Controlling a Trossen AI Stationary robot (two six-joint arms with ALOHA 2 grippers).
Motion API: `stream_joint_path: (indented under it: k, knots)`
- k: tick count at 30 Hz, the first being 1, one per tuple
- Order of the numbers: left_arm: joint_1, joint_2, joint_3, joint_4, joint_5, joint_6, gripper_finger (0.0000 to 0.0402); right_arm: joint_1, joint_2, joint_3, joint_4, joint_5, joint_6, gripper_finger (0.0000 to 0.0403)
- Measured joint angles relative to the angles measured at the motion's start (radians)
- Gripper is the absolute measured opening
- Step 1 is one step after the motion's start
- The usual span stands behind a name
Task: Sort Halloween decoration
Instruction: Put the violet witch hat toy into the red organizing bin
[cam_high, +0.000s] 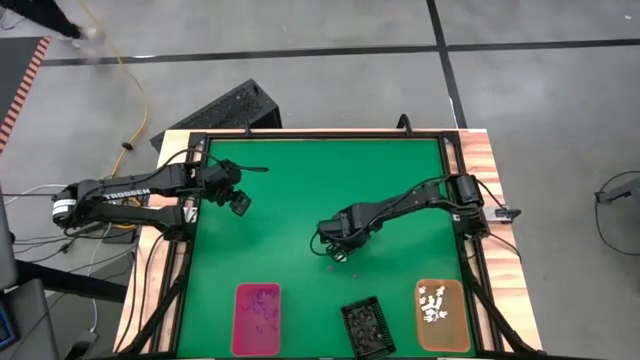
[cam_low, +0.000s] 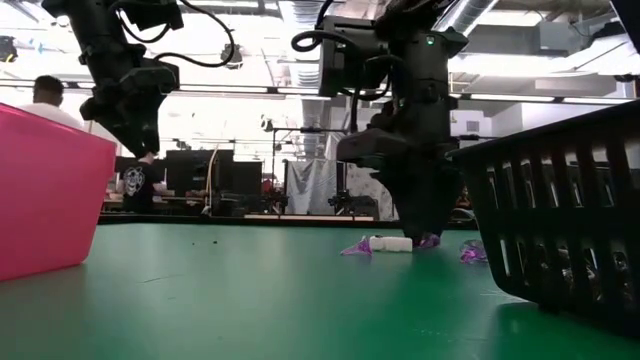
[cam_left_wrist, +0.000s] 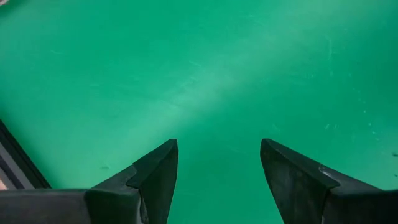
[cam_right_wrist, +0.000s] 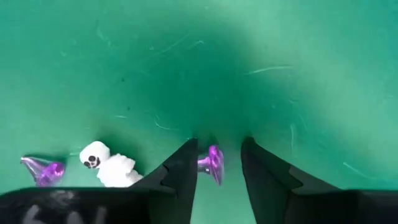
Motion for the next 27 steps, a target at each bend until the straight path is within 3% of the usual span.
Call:
stream_joint_path:
  k: [9, 16, 22, 27]
  knots:
    - [0.0, 0.0, 0.0, 0.0, -0.032, -0.005, 0.0219, 0.001, 0.0, 0.0, -0.004, -0.018, -0.011, 0.0016]
    - [0.0, 0.0, 0.0, 0.0, -0.034, -0.005, 0.0219, 0.001, -0.013, 0.001, 0.011, -0.017, -0.04, 0.0018]
    - [0.0, 0.0, 0.0, 0.0, -0.034, -0.007, 0.0219, 0.004, -0.034, 0.116, 0.019, -0.007, -0.088, 0.0014]
    - [0.0, 0.0, 0.0, 0.0, -0.036, -0.013, 0.0219, 0.026, -0.033, 0.213, 0.237, 0.015, -0.158, 0.0014]
